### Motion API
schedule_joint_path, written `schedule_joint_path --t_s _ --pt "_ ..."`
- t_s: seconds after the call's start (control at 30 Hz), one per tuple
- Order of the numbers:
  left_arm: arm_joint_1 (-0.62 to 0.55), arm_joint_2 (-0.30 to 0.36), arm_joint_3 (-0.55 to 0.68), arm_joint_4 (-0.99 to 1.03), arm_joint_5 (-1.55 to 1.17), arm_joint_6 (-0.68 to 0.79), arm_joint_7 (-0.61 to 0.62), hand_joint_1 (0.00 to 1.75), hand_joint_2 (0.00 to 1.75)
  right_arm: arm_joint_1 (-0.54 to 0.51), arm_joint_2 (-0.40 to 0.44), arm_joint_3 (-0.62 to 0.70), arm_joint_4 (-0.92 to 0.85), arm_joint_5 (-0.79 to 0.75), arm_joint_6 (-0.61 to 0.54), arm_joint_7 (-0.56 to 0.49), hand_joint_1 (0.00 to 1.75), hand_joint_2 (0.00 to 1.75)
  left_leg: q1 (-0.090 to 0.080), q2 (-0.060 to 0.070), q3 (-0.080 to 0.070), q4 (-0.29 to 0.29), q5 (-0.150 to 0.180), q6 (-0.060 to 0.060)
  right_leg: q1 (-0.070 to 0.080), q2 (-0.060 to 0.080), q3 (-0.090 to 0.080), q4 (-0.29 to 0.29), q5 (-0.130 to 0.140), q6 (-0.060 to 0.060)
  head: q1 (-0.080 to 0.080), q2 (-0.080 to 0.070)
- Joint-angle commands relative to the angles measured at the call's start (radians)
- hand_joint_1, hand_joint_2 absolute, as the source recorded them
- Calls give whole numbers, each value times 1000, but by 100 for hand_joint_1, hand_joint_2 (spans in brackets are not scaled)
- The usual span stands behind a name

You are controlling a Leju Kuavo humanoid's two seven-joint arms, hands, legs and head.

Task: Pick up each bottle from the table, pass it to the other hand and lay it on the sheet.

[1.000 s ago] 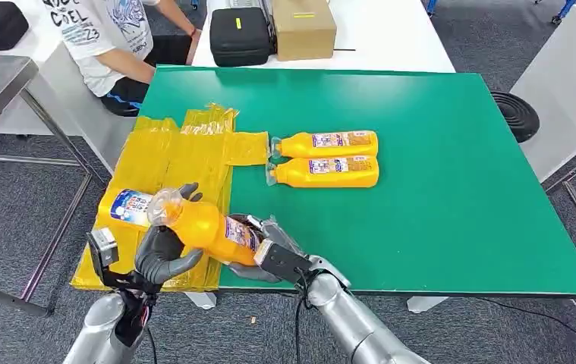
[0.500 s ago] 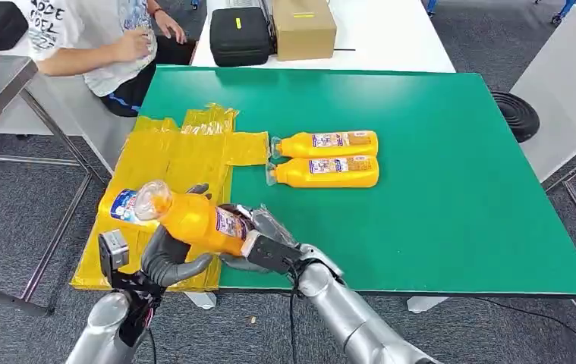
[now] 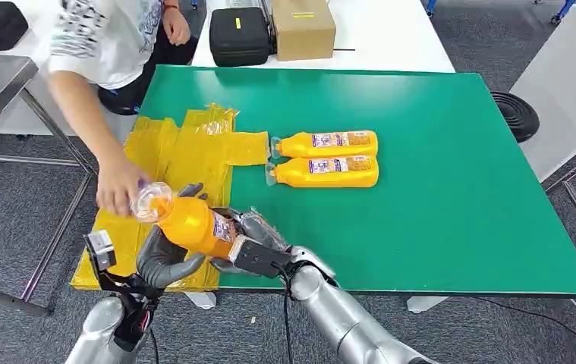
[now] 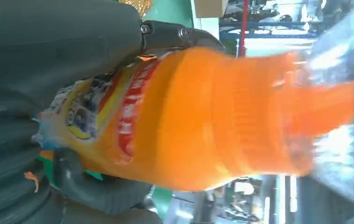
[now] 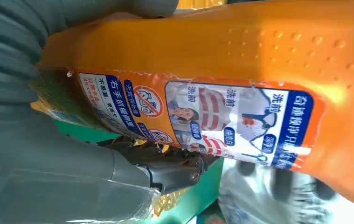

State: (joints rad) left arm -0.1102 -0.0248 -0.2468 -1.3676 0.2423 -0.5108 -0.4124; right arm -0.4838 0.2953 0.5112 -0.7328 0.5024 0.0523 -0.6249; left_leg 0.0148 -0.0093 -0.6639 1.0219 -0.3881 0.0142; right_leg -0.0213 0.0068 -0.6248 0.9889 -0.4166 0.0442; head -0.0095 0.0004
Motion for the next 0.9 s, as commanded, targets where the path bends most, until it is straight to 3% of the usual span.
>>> schedule_joint_path --t_s 0.03,0.1,0.13,0.17,0.2,0.8,0.83,0.87,0.9 --pt "-47 -4 -41 40 4 -10 10 0 175 -54 -5 26 120 9 -10 11 175 175 0 -1 4 0 -2 0 1 -2 5 -1 -2 -2 0 0" --pt "-53 -1 -49 42 4 -9 10 0 175 -54 -4 24 120 10 -11 11 175 175 0 -1 3 0 -1 0 0 -2 3 -1 -1 -1 0 0" --pt "-55 0 -53 42 4 -9 10 45 175 -54 -5 23 120 10 -11 11 175 175 0 -1 4 0 -1 0 1 -3 5 -1 -2 -2 0 0" --pt "-55 0 -53 42 4 -9 10 79 175 -54 -5 23 120 10 -11 11 175 175 0 -1 2 -1 -1 0 0 -3 3 -1 -1 -1 0 0" --pt "-56 4 -60 39 -1 -13 6 171 175 -53 -6 21 123 10 -11 11 175 175 0 -1 1 -1 0 0 0 -2 2 -1 -1 -1 0 0" --pt "-45 15 -72 12 -33 -19 -20 175 175 -54 -2 7 110 10 -21 5 175 175 0 -1 3 0 -1 0 1 -2 4 0 -2 -2 0 0" --pt "-45 14 -72 10 -33 -18 -20 175 175 -52 -1 5 104 10 -32 4 54 175 0 0 1 0 0 0 0 -2 1 0 -1 -1 0 0" --pt "-45 14 -73 4 -33 -18 -19 175 175 -49 3 4 91 17 -60 8 0 175 0 -1 4 0 -2 0 1 -3 5 0 -2 -2 0 0" --pt "-45 14 -73 1 -34 -19 -18 175 175 -49 5 5 88 17 -62 9 0 175 0 -1 2 0 -1 0 0 -2 2 0 -1 -2 0 0"
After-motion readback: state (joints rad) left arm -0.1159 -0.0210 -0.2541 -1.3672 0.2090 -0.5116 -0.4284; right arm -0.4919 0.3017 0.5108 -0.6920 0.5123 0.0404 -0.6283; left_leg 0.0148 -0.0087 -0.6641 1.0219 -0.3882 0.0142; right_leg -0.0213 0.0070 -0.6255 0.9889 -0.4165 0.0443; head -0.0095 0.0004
